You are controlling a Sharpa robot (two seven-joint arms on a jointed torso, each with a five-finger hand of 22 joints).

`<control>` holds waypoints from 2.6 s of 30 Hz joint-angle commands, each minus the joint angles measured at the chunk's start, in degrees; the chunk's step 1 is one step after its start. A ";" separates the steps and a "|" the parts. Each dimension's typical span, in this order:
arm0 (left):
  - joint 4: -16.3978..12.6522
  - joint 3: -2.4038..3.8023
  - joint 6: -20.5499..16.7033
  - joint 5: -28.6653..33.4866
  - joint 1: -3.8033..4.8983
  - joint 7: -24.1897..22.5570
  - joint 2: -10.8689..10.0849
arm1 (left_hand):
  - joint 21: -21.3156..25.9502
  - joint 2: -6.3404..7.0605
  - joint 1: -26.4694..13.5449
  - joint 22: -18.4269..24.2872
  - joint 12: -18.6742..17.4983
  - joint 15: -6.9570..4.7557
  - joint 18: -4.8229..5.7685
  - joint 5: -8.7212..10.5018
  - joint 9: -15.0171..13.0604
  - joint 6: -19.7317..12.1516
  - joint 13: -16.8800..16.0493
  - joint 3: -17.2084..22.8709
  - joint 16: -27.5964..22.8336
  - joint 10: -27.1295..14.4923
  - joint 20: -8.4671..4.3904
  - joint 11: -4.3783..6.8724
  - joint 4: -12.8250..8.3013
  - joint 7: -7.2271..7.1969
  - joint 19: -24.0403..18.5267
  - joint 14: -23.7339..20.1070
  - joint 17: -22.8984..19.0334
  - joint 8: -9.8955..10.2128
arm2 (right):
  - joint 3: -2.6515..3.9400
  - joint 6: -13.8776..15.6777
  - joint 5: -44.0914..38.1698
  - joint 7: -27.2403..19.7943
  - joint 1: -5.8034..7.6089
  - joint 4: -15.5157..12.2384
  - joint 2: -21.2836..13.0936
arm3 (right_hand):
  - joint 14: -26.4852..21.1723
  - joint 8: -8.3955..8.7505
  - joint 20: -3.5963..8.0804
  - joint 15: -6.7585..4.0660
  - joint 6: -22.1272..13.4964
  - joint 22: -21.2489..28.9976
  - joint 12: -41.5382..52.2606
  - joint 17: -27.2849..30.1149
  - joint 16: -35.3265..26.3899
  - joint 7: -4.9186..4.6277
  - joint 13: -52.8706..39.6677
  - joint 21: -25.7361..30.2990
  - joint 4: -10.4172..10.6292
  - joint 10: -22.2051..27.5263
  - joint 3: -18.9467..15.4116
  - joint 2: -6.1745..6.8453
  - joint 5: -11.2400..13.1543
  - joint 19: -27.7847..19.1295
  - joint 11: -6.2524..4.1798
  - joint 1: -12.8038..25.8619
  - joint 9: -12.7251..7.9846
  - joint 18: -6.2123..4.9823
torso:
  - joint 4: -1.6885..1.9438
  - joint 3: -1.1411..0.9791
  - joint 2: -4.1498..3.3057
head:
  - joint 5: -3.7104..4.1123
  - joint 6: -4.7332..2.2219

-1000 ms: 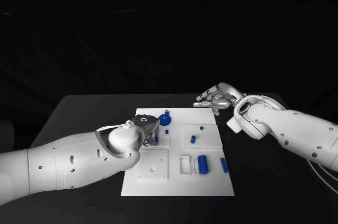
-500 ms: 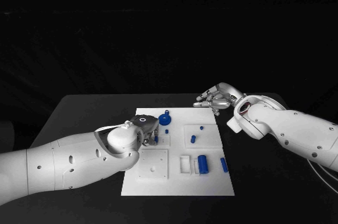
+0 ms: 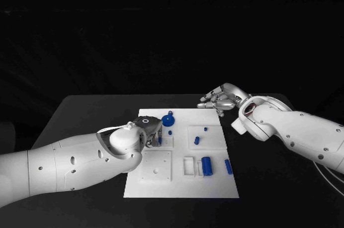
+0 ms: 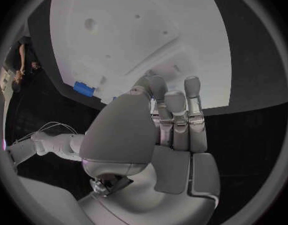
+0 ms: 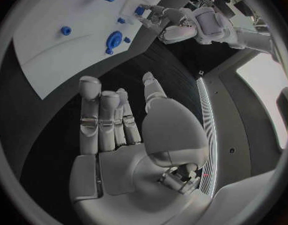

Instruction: Assemble the parts on the task board

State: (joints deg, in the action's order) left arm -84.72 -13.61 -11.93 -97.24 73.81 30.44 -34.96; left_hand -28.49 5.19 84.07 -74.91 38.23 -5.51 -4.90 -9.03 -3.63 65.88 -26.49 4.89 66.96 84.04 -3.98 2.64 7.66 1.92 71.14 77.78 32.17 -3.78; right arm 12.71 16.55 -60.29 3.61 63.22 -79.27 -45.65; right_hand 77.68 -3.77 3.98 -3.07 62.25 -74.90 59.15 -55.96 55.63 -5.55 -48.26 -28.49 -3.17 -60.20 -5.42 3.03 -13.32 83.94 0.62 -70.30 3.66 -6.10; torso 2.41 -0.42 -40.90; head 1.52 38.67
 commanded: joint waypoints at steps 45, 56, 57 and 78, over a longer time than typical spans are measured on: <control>0.41 -0.08 1.41 3.17 -0.14 -2.00 -0.45 | -0.03 1.82 -0.52 -1.10 -0.42 -0.23 -0.36 2.01 0.08 -4.01 0.10 -1.22 -0.33 0.61 0.33 0.23 0.73 -0.10 0.04 -0.08 0.00 0.25 | 0.03 -0.17 -0.23 -0.23 -0.07 -0.14 -0.15 | 0.25 0.19 0.25 -0.11 0.05 -3.10 -0.10 -0.04 -0.28 0.00 0.05 -0.03 0.13 -0.40 0.28 -0.47 0.48 1.82 -0.09 -0.33 -0.07 -0.61 | -0.01 -0.02 0.00 | -0.05 -0.02; 0.37 -0.08 1.75 3.26 -0.14 -2.13 -0.55 | 0.34 1.99 -0.29 -1.11 -0.69 -0.47 0.41 3.03 0.06 -5.47 0.15 -1.44 -0.47 0.64 -0.42 0.50 -0.33 -0.21 0.13 -0.13 0.02 0.25 | 0.03 -0.13 -0.20 -0.23 -0.08 -0.14 -0.24 | 0.23 0.20 0.24 -0.10 -0.07 -3.06 -0.11 -0.02 -0.33 -0.03 0.07 0.14 0.16 -0.40 0.27 -0.38 0.54 1.81 -0.07 -0.36 -0.07 -0.63 | 0.00 0.00 -0.01 | 0.00 0.02; 0.35 -0.08 1.72 3.26 -0.14 -2.14 -0.57 | 0.34 1.99 -0.29 -1.11 -0.69 -0.47 0.41 3.03 0.06 -5.47 0.15 -1.44 -0.47 0.64 -0.42 0.50 -0.33 -0.21 0.13 -0.13 0.02 0.25 | 0.03 -0.13 -0.20 -0.23 -0.08 -0.14 -0.25 | 0.23 0.20 0.24 -0.10 -0.07 -3.06 -0.11 -0.02 -0.33 -0.03 0.07 0.14 0.16 -0.40 0.27 -0.38 0.54 1.81 -0.07 -0.36 -0.07 -0.63 | 0.00 0.01 -0.01 | 0.01 0.03; 0.02 -0.08 0.76 3.37 -0.14 -2.74 -0.90 | 0.77 2.32 -0.13 -1.08 -1.01 -1.15 1.58 3.00 0.18 -11.45 0.16 -2.03 -0.81 0.35 -1.71 1.58 -2.25 -2.12 0.25 -0.25 -0.01 0.36 | 0.03 -0.13 -0.16 -0.22 -0.17 -0.14 -0.30 | 0.26 0.20 0.22 -0.08 -0.24 -3.07 -0.12 -0.03 -0.32 -0.08 0.09 0.12 0.26 -0.42 0.29 -0.26 0.57 1.83 -0.04 -0.43 -0.08 -0.64 | 0.01 0.02 0.01 | 0.03 0.07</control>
State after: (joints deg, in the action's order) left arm -84.57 -13.51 -11.59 -94.34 73.87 28.34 -35.83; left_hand -28.01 6.88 84.04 -74.92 37.39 -6.18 -3.96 -6.22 -3.53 55.35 -26.38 2.97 66.45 84.05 -5.35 3.90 5.57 -0.18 71.46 77.54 32.18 -3.32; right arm 12.71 16.58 -60.24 3.64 63.10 -79.33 -45.92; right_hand 77.68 -3.77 3.98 -3.07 62.26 -74.90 59.15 -55.96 55.63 -5.55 -48.27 -28.49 -3.01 -60.20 -5.26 3.03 -13.05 83.94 0.62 -70.30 3.66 -6.10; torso 2.41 -0.40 -40.90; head 1.54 38.66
